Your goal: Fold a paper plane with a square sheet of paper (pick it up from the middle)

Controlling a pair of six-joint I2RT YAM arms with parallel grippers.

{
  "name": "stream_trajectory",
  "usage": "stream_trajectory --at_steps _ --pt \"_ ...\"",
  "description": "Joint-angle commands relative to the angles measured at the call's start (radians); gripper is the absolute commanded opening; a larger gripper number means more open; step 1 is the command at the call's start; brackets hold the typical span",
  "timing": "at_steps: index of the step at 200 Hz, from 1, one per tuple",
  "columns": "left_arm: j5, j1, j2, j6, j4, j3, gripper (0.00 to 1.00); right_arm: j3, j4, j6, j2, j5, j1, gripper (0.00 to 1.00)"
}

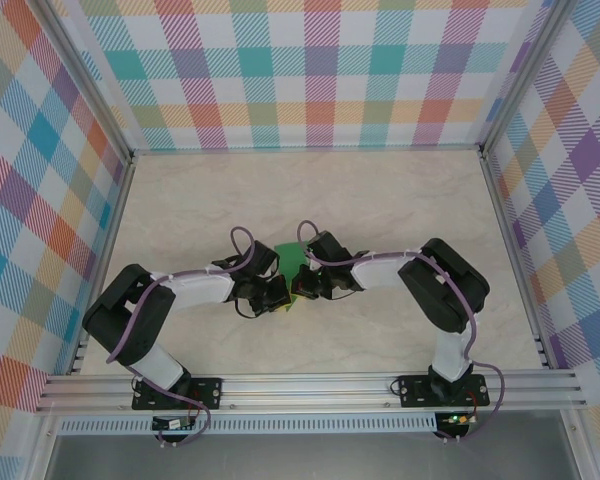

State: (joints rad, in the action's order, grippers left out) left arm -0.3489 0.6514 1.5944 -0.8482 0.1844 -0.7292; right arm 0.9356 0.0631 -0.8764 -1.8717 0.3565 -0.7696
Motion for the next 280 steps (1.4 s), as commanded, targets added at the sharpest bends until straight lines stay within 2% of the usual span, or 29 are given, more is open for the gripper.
stream_trajectory --at_steps 1,47,84,124,154,163,188,210,237,280 --pt "0.087 -0.003 0.042 0.037 0.211 0.022 0.0 0.015 -0.029 0.115 -0.026 -0.014 0.045 0.01" --pt "0.083 -0.002 0.051 0.051 0.237 0.014 0.0 0.042 -0.043 0.193 -0.062 0.024 0.159 0.01" --pt "0.087 -0.002 0.047 0.06 0.252 0.005 0.0 0.118 -0.13 0.227 -0.088 -0.009 0.234 0.01" --pt "0.086 -0.003 0.032 0.091 0.269 -0.025 0.0 0.197 -0.226 0.261 -0.03 -0.035 0.249 0.01" --pt "0.08 -0.003 -0.027 0.135 0.268 -0.087 0.0 0.141 -0.226 0.208 0.069 -0.01 0.25 0.02" --pt "0.081 -0.004 -0.051 0.146 0.262 -0.11 0.0 0.109 -0.215 0.182 0.1 0.008 0.249 0.06" --pt "0.095 -0.003 -0.083 0.148 0.232 -0.157 0.2 0.014 -0.142 0.132 0.174 0.115 0.249 0.19" --pt "0.119 -0.004 -0.067 0.137 0.193 -0.179 0.27 -0.053 -0.084 0.074 0.215 0.171 0.249 0.32" --pt "0.164 -0.003 -0.002 0.123 0.187 -0.223 0.24 -0.089 -0.03 0.026 0.2 0.216 0.243 0.47" --pt "0.228 -0.004 0.055 0.108 0.181 -0.245 0.13 -0.078 0.0 0.017 0.139 0.236 0.223 0.51"
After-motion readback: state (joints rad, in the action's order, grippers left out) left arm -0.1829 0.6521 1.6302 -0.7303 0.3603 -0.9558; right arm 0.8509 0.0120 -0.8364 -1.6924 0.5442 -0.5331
